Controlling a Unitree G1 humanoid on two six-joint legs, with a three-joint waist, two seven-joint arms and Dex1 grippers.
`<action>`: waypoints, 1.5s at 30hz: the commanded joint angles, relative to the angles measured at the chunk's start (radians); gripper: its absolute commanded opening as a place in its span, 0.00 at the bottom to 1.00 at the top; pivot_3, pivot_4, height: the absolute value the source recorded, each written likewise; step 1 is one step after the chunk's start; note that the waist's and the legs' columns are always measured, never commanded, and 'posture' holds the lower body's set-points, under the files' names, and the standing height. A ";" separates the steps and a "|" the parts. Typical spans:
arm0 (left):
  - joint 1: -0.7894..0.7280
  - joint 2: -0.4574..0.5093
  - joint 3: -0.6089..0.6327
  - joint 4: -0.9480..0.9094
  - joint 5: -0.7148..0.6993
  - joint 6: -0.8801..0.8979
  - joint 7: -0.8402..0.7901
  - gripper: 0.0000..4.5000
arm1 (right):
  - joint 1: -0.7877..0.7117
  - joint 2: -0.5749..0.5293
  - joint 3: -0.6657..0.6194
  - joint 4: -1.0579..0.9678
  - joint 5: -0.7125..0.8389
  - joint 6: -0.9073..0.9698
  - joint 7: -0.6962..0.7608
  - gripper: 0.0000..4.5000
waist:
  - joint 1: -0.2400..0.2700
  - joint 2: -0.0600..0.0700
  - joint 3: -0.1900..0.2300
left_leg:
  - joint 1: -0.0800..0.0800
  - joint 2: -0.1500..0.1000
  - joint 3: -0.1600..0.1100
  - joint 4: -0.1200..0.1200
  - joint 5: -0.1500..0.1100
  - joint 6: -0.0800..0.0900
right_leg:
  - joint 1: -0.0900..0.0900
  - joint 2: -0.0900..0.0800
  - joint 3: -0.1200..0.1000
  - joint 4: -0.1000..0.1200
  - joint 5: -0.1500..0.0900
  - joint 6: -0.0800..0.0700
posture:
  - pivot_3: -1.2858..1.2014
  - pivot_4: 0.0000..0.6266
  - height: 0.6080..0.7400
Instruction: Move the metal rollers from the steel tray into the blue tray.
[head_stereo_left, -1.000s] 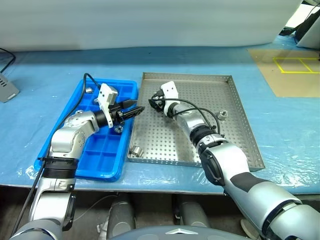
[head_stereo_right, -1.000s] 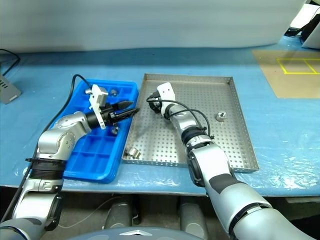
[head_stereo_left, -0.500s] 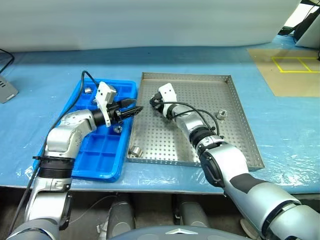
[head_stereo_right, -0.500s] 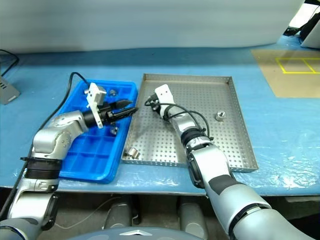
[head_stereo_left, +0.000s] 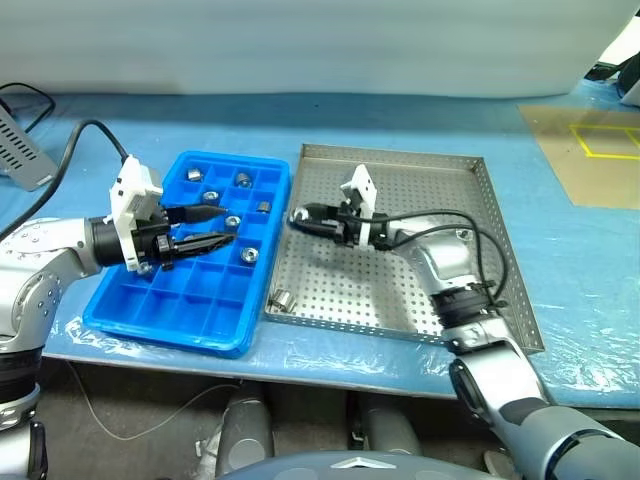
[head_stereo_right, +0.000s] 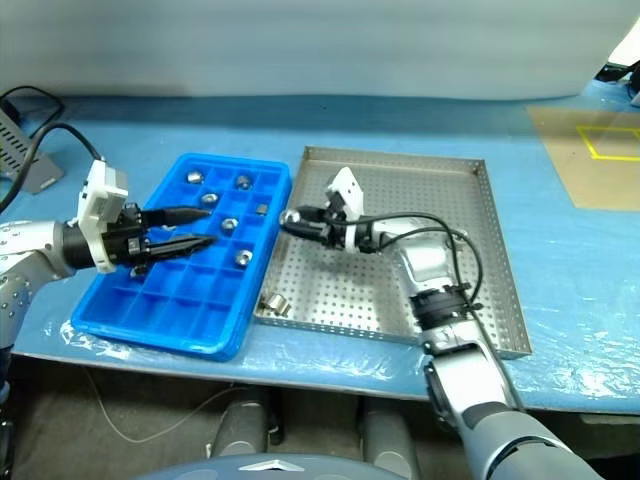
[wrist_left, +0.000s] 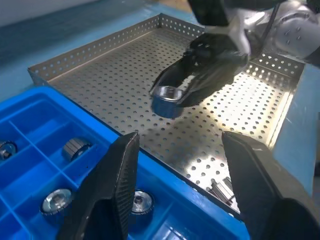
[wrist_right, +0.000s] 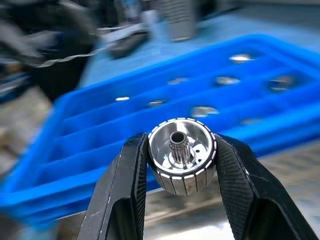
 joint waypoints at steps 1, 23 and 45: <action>0.080 0.029 0.048 -0.111 -0.068 0.040 -0.012 0.61 | -0.027 0.020 0.055 -0.118 0.101 0.159 0.039 0.36 | -0.001 0.000 0.000 | 0.002 0.000 -0.001 -0.002 0.001 -0.001 | 0.000 0.000 0.000 0.000 0.000 0.000 | 0.55 0.24 1.00; 0.441 0.079 0.248 -0.197 -0.048 -0.004 -0.016 0.61 | -0.071 0.159 0.166 -0.016 0.097 0.324 -0.056 0.36 | 0.075 -0.003 0.000 | 0.002 -0.001 -0.005 -0.019 0.010 -0.016 | -0.006 0.001 -0.005 0.001 -0.005 -0.004 | 0.60 0.24 1.00; 0.096 -0.075 -0.015 -0.110 -0.058 0.019 0.142 0.61 | -0.067 -0.011 -0.159 -0.141 0.139 0.215 -0.236 1.00 | 0.076 -0.006 -0.003 | 0.003 -0.006 -0.007 -0.014 0.013 -0.020 | -0.002 0.000 -0.006 0.006 -0.003 -0.003 | 0.53 0.24 1.00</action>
